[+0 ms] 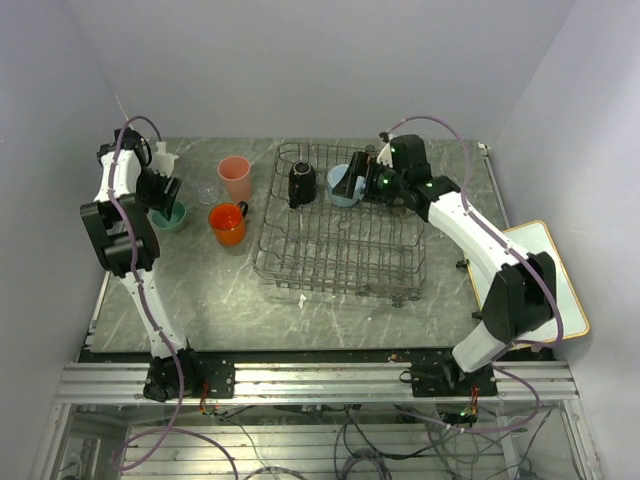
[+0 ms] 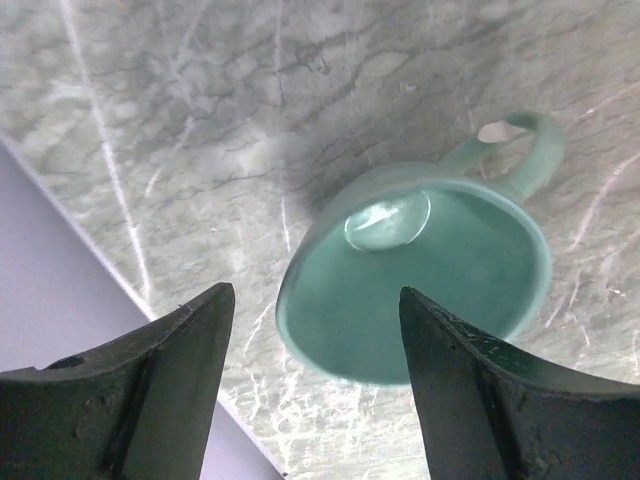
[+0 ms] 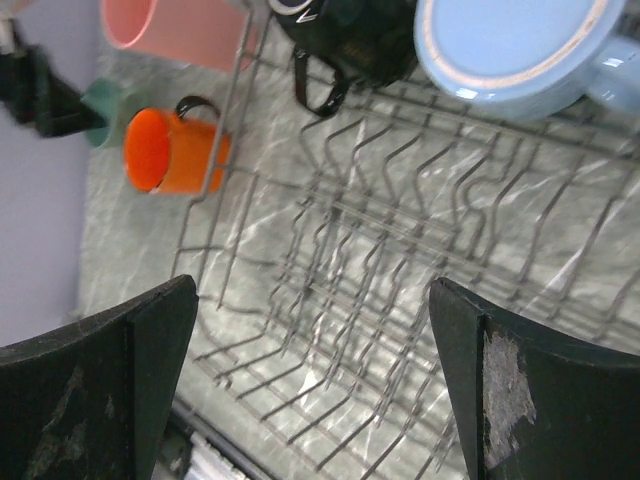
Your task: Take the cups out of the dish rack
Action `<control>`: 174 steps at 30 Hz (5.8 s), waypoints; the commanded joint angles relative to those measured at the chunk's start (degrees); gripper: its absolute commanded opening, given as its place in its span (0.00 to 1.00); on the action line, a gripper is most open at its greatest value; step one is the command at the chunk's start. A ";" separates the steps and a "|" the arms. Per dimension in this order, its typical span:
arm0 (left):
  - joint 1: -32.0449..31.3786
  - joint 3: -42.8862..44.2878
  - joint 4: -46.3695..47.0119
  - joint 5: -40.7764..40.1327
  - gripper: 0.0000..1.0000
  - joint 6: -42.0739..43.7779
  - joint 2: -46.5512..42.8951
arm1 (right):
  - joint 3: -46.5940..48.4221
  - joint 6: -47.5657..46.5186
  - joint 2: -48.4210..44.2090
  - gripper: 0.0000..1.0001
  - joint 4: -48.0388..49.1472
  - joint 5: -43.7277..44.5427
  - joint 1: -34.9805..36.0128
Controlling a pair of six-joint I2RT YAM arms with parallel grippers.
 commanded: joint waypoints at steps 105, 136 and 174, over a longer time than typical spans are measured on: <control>-3.53 -44.34 -8.53 54.16 0.98 36.85 -80.28 | -16.83 46.42 -7.32 0.00 47.73 -11.11 22.84; -3.52 -52.37 16.75 49.90 0.07 21.90 -86.36 | -14.20 66.44 2.15 0.12 69.49 -7.90 32.90; -8.63 -34.29 5.69 -0.38 0.07 7.86 -30.22 | -7.20 4.50 -7.37 1.00 -0.49 21.83 0.69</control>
